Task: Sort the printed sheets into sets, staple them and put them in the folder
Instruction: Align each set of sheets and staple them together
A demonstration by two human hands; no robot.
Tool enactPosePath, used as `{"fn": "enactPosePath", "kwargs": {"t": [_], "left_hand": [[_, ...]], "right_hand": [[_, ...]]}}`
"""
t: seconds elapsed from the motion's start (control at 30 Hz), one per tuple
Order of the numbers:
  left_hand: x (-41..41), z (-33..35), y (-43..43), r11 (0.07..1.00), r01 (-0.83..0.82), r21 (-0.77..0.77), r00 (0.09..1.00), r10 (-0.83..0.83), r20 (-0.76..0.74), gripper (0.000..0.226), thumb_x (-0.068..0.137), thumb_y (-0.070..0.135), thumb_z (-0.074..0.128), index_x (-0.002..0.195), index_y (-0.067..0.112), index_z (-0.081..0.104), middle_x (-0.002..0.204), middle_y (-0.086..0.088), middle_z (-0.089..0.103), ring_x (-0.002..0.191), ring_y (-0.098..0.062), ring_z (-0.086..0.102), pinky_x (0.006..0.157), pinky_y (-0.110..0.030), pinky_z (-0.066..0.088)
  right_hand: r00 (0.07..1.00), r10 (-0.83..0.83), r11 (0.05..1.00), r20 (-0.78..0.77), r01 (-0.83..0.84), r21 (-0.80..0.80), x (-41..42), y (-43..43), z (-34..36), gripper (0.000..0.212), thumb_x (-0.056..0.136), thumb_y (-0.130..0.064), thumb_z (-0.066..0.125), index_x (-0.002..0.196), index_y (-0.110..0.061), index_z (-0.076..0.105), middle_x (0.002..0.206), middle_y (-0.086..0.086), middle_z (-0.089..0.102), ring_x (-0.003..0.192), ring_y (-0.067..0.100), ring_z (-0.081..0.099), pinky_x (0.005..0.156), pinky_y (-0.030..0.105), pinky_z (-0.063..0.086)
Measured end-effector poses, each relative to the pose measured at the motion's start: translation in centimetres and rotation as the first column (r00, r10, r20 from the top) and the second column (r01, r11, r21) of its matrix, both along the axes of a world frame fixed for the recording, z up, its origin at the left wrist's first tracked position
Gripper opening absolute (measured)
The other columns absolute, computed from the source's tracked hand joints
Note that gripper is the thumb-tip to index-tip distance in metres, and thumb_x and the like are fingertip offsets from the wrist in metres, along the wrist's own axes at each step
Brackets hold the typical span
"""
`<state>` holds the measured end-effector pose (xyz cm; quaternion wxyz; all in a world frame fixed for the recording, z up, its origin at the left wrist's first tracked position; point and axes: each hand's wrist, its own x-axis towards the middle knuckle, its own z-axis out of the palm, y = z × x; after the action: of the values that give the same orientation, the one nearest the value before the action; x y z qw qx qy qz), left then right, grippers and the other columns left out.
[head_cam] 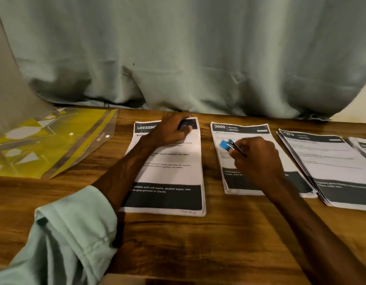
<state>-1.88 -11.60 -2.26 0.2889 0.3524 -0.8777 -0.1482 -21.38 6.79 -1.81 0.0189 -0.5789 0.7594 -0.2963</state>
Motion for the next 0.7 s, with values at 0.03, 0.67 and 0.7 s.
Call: {"fn": "enactPosePath", "kwargs": {"t": [0.03, 0.67, 0.7], "left_hand": [[0.0, -0.1, 0.0, 1.000, 0.002, -0.001, 1.000, -0.002, -0.004, 0.010, 0.088, 0.037, 0.061, 0.094, 0.034, 0.054, 0.085, 0.009, 0.062, 0.079, -0.010, 0.055, 0.080, -0.037, 0.046], [-1.2, -1.6, 2.7, 0.950, 0.068, -0.305, 0.989, -0.105, -0.108, 0.023, 0.095, 0.021, 0.061, 0.117, 0.015, 0.057, 0.111, 0.003, 0.057, 0.108, -0.008, 0.044, 0.099, -0.028, 0.025], [-1.0, -1.5, 2.7, 0.955, 0.063, -0.290, 0.987, -0.104, -0.126, 0.023, 0.096, 0.021, 0.062, 0.117, 0.015, 0.057, 0.112, 0.002, 0.058, 0.108, -0.007, 0.044, 0.097, -0.024, 0.023]], "right_hand": [[0.998, -0.057, 0.997, -0.019, 0.058, 0.056, -0.6, 0.5, -0.4, 0.019, 0.093, -0.029, 0.071, 0.107, -0.016, 0.073, 0.100, 0.005, 0.074, 0.077, 0.011, 0.062, 0.060, 0.021, 0.042], [0.827, 0.387, 0.922, 0.408, -0.351, -0.163, 2.2, -6.0, -0.2, 0.008, 0.094, -0.021, 0.070, 0.089, -0.023, 0.076, 0.086, -0.004, 0.078, 0.076, 0.013, 0.076, 0.076, 0.038, 0.063], [0.827, 0.401, 0.916, 0.393, -0.364, -0.169, 2.2, -6.3, -0.6, 0.010, 0.095, -0.020, 0.068, 0.088, -0.023, 0.075, 0.086, -0.005, 0.077, 0.075, 0.011, 0.075, 0.073, 0.033, 0.063]]}}
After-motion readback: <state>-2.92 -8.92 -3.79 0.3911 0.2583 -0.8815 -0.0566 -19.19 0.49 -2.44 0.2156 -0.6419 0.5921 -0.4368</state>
